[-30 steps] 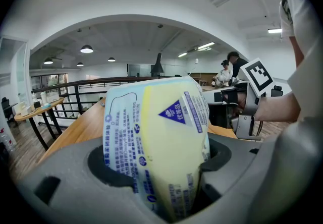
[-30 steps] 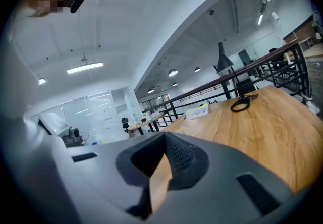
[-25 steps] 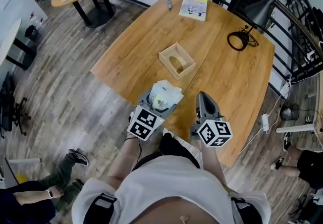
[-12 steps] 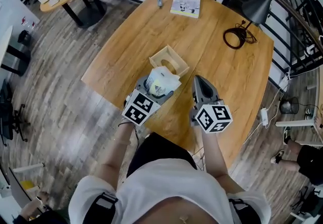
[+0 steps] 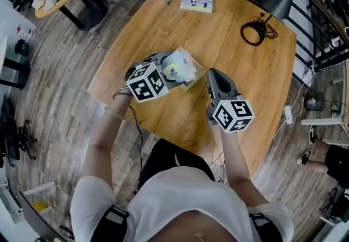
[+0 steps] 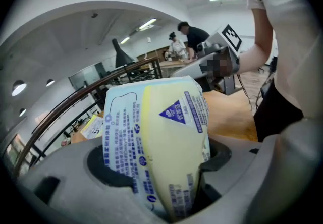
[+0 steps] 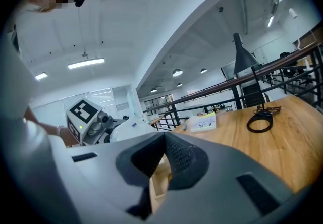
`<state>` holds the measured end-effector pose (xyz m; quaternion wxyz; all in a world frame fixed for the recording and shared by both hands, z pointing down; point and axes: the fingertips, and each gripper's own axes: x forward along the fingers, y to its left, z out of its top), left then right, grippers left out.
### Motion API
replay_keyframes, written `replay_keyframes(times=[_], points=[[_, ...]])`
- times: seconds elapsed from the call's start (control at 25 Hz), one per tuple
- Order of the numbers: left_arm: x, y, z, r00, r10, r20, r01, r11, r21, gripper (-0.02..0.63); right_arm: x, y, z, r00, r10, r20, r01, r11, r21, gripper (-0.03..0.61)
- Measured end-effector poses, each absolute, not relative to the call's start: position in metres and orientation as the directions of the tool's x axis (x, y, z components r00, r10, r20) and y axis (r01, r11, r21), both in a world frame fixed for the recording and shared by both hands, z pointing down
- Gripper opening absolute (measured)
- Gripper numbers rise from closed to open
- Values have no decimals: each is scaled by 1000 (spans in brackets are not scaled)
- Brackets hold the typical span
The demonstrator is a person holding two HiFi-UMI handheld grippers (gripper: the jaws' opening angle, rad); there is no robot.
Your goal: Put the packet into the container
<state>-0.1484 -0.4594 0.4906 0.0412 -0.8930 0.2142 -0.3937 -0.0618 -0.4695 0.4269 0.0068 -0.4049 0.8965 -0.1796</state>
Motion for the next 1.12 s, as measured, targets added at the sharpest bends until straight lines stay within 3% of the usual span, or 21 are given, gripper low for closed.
replay_keyframes(times=[0.24, 0.48, 1.12], points=[[-150, -478, 519, 506, -202, 839, -3, -973, -232, 351, -65, -478, 434, -623, -767, 156, -762, 550, -341, 11], [-147, -484, 560, 356, -33, 934, 286, -948, -142, 351, -63, -490, 444, -583, -791, 187, -791, 499, -353, 11], [-145, -484, 603, 167, 189, 968, 520, -851, 76, 351, -37, -503, 463, -501, -828, 253, -843, 400, -360, 11]])
